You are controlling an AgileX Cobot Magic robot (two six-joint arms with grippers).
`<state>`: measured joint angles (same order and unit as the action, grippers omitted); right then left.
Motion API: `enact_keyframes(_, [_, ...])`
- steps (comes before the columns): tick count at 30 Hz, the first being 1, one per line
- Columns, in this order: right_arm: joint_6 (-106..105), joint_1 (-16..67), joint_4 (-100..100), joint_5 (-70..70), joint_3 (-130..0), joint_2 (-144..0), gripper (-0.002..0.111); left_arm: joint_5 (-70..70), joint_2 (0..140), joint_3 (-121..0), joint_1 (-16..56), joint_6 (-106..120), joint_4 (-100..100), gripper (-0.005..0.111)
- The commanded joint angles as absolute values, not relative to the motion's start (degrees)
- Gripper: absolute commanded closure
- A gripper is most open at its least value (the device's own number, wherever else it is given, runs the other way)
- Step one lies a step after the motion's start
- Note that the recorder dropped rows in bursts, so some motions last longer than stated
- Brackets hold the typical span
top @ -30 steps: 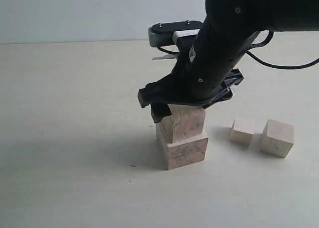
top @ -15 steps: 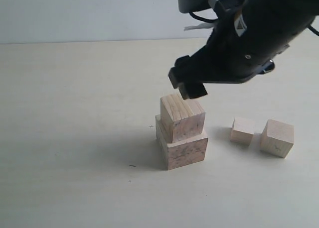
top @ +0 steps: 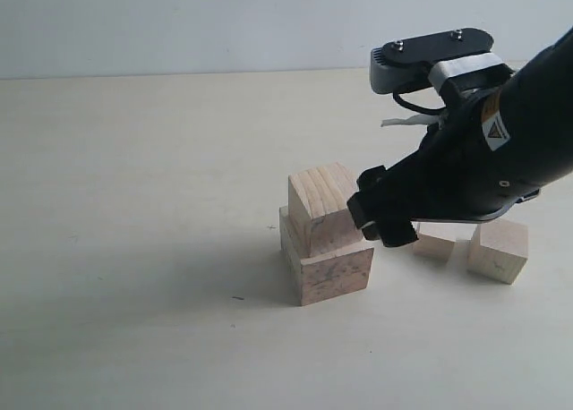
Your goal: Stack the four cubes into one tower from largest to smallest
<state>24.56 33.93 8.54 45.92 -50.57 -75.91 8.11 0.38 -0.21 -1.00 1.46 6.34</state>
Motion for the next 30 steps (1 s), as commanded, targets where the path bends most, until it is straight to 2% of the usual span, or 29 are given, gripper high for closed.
enact_keyframes(1, [23.0,34.0,7.9,43.7,-50.2,-76.2,0.025,8.1,0.0,0.0,-0.6,1.6,6.7,0.107])
enact_keyframes(30, [19.7,34.0,7.1,41.2,-50.2,-84.1,0.025,8.1,0.0,0.0,-0.6,1.5,6.7,0.107])
